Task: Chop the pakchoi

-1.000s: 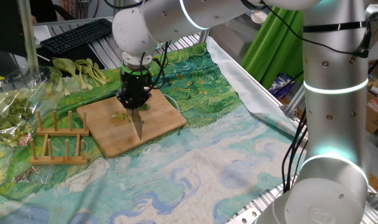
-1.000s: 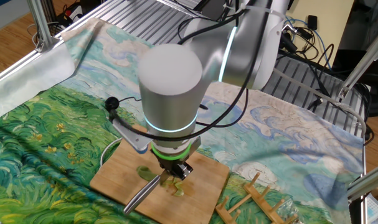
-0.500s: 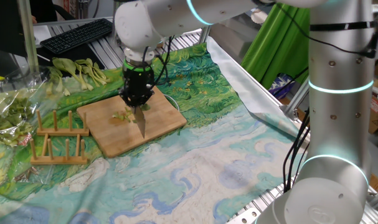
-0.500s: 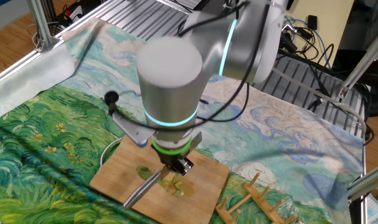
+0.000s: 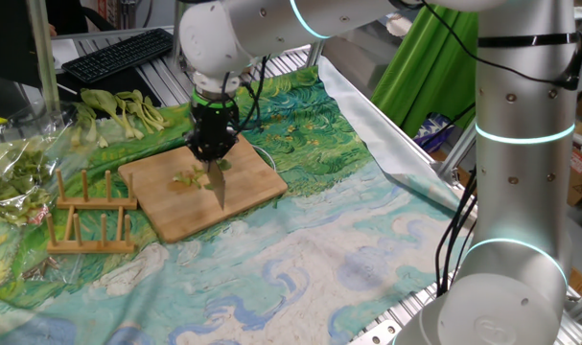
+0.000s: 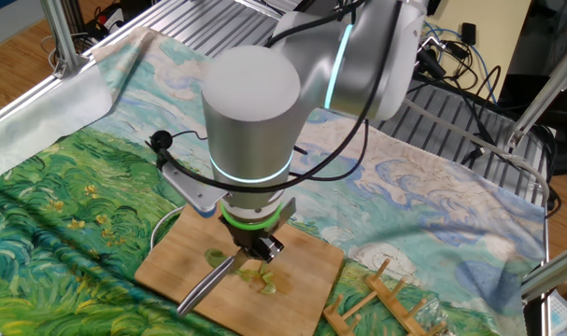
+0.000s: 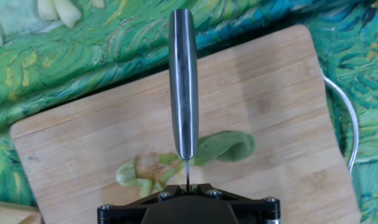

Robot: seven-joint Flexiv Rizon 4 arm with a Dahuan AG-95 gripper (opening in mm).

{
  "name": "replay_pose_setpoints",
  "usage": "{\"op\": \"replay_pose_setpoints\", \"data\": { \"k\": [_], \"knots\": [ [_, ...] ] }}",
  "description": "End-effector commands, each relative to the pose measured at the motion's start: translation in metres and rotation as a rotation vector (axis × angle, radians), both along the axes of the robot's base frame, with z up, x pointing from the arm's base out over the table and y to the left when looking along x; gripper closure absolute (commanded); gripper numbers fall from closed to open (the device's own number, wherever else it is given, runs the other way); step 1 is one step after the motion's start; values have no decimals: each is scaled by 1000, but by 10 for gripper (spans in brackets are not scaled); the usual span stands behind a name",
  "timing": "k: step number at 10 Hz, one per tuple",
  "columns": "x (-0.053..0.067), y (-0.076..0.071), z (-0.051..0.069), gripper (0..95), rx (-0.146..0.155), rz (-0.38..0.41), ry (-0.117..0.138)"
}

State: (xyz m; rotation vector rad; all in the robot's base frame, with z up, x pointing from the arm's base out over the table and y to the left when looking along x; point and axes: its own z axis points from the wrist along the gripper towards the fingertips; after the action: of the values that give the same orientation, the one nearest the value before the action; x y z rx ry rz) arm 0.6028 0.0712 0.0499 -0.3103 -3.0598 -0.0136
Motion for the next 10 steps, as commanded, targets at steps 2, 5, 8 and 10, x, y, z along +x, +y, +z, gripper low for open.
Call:
{"op": "replay_pose_setpoints", "data": {
  "k": [2,5,8,10],
  "knots": [
    [6,-7,0,950,-1,14,-8],
    [12,-13,-1,950,-4,32,-16],
    [16,-15,2,950,-15,57,-18],
    [17,-17,1,950,-17,73,-19]
  ]
}}
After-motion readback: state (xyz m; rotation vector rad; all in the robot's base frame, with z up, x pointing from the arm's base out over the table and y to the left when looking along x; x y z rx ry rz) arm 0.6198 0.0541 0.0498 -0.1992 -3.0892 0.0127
